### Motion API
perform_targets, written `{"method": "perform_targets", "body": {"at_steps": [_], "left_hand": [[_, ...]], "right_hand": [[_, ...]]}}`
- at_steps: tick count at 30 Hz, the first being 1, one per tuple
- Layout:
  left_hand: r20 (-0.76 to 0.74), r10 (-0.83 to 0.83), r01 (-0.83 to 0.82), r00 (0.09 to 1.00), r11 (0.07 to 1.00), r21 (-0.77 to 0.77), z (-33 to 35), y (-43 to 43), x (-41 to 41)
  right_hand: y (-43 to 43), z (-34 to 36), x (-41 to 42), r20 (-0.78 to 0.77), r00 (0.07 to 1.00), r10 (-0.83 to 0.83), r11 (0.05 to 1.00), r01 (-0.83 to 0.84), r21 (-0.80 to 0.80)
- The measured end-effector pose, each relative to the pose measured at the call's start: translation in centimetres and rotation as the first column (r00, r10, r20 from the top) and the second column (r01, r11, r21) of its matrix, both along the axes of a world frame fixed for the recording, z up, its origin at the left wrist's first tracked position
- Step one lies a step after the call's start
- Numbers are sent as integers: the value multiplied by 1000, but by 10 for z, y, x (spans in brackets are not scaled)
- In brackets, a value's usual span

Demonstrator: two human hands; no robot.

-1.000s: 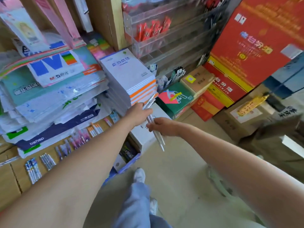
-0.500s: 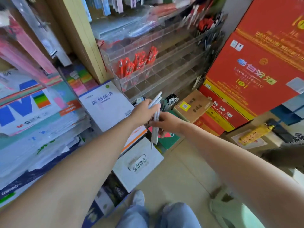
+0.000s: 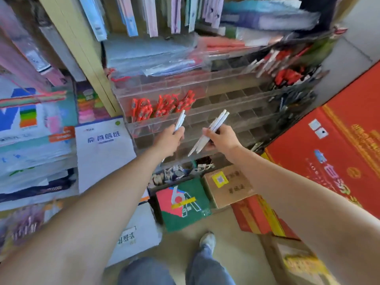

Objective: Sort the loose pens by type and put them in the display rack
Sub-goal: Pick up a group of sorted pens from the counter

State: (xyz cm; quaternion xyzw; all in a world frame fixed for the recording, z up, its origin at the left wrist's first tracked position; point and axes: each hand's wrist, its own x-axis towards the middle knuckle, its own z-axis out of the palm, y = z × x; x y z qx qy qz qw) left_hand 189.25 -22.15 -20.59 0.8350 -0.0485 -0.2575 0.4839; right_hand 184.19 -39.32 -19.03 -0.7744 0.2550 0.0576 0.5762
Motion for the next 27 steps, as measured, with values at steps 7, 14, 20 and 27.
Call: {"method": "perform_targets", "body": {"at_steps": [7,14,20,27], "left_hand": [[-20,90,-89,996,995,52,-6,-24,24],[21,83,-83,996,997,8,-6,-27,49],[-9,15,-15,1000,1000,1,-13,-28,59],[-73,49,-54,996,996,-71,-13,-37,63]], "right_hand": [[-42,13,60,64,993,-100,993,95,73],[-53,9,103,104,972,-209,975,200,95],[-53,-8,126,83,955,-283,949,266,171],[-59,-28,148,30,967,-254,955,246,169]]}}
